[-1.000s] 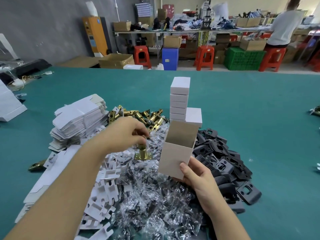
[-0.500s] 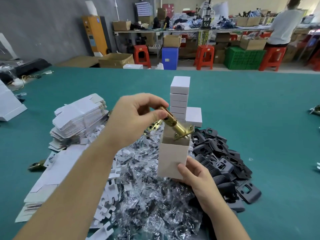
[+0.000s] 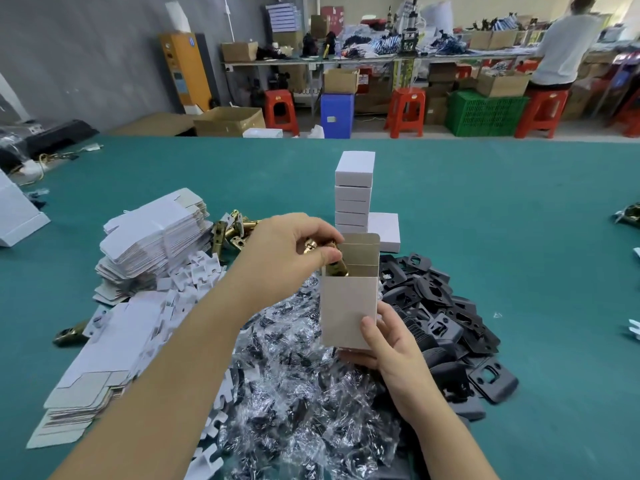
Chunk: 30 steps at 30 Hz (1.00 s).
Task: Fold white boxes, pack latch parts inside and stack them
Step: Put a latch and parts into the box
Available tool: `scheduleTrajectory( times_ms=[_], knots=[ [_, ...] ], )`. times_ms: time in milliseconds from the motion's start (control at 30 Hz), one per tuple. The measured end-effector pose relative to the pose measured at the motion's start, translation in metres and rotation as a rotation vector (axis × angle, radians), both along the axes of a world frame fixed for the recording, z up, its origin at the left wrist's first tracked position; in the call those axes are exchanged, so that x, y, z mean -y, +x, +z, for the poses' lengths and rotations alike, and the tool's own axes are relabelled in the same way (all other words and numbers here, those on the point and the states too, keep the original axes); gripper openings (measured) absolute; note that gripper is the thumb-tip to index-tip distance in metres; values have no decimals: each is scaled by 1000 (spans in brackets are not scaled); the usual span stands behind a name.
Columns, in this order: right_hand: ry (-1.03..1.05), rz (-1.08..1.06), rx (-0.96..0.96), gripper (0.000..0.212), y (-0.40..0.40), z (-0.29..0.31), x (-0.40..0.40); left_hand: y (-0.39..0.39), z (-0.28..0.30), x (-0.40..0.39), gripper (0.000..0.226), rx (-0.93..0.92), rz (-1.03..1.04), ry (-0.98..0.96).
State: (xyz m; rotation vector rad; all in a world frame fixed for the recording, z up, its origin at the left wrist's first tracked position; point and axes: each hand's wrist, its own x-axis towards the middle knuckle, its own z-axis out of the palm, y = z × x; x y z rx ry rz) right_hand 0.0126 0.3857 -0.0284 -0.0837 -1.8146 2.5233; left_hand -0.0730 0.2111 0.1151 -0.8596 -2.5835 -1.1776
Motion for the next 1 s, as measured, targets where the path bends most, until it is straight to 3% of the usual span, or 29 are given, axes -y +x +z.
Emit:
scheduleTrajectory(
  times_ms=[200, 567, 867, 933, 1000],
  knots=[
    [12, -12, 0, 35, -1, -1, -1, 7, -5, -14, 14, -27, -72, -248],
    [75, -23, -30, 38, -3, -6, -1, 3, -17, -4, 15, 32, -55, -315],
    [231, -8, -86, 30, -4, -13, -1, -5, -16, 39, 13, 43, 24, -97],
    [247, -5, -82, 30, -4, -14, -1, -10, -14, 57, 15, 120, 66, -192],
    [263, -6, -76, 32, -5, -16, -1, -14, -16, 78, 14, 194, 95, -413]
  ],
)
